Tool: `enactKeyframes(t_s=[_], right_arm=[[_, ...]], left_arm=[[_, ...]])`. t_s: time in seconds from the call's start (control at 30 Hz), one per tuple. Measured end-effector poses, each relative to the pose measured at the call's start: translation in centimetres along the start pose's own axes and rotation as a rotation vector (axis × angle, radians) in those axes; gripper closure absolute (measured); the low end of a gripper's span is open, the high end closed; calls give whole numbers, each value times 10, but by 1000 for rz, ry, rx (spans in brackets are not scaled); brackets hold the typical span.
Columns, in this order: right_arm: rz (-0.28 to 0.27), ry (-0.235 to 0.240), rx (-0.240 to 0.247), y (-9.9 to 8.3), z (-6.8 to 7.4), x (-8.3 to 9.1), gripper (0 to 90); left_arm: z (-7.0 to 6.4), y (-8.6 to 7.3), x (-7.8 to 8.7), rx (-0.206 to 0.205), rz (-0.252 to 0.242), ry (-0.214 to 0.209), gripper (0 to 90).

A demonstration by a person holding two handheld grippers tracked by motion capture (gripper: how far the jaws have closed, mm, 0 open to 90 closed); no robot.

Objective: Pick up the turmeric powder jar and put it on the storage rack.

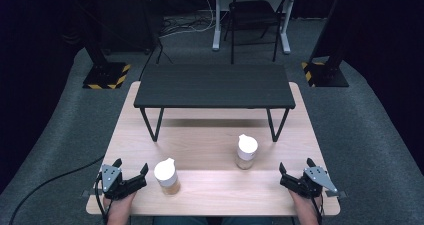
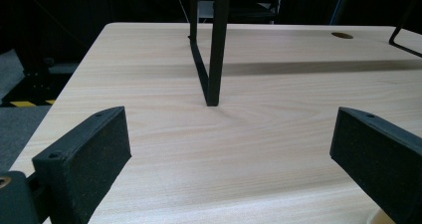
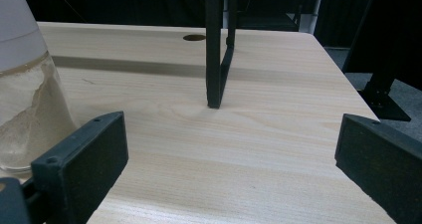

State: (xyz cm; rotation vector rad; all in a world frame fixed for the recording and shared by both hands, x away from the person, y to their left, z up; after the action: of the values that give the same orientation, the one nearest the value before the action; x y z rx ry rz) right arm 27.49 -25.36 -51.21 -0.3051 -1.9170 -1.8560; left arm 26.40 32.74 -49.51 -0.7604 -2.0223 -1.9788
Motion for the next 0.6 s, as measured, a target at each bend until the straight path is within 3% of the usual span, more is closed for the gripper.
enactKeyframes(t_s=[0.27,0.6], right_arm=[[1,1,2,0,0,0,0],[-1,1,5,0,0,0,0]], left_arm=[[-2,3,11,-19,13,-41,16],[-5,2,22,-64,24,-62,17]])
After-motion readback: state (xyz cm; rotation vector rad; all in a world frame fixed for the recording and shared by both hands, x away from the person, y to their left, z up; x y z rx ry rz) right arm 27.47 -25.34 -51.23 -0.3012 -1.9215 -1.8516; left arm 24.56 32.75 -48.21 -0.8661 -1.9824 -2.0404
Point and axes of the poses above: each handheld gripper's, and its own axes: x roughly backward along the jaws, y roughly out of its top, z roughly to its left, the point moved 9 cm from there along -x, roughly forward along the jaws, and after that the axes turned 14 degrees about z, right-handed, at the moved point
